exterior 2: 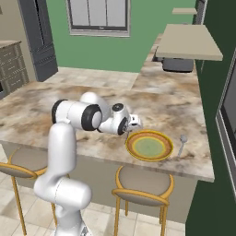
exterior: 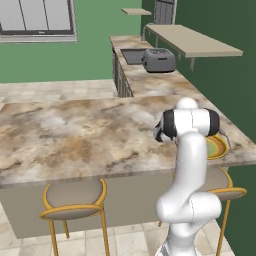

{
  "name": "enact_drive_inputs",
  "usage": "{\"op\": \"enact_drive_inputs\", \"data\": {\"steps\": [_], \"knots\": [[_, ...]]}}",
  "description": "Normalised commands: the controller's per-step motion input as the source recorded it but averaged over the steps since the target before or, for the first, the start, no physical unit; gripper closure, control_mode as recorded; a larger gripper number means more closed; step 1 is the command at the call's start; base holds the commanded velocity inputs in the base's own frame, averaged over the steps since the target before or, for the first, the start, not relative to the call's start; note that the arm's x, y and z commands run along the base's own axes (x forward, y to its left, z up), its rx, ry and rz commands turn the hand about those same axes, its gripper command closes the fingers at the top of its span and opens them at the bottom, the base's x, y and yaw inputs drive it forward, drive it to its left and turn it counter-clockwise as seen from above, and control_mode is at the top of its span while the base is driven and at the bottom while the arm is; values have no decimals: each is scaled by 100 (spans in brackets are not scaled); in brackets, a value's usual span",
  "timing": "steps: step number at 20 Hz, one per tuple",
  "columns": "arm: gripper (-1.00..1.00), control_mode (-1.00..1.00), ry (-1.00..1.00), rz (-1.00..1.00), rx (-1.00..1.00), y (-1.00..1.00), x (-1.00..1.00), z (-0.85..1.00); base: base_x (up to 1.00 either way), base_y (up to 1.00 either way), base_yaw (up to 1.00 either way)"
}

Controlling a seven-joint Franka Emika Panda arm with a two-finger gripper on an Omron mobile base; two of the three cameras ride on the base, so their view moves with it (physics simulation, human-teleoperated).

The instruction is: Take the fork and place it on the left side of the plate. Then take the spoon and place it on the right side of the plate. Make sure they're directly next to the plate.

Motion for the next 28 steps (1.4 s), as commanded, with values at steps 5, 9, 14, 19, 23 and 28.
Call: {"op": "enact_drive_inputs", "data": {"steps": [5, 9, 14, 19, 23, 28], "knots": [[-100, -100, -12, 0, 0, 0, -52, 0, 0, 0, 0], [-100, -100, -14, 0, 0, 0, -50, 0, 0, 0, 0], [-100, -100, -11, 0, 0, -4, -31, 0, 0, 0, 0], [-100, -100, -13, 0, 1, -2, -14, 13, 0, 0, 0], [-100, -100, -19, 0, 9, 0, -21, 59, 0, 0, 0], [-100, -100, -14, 0, 12, 0, -23, 89, 0, 0, 0]]}}
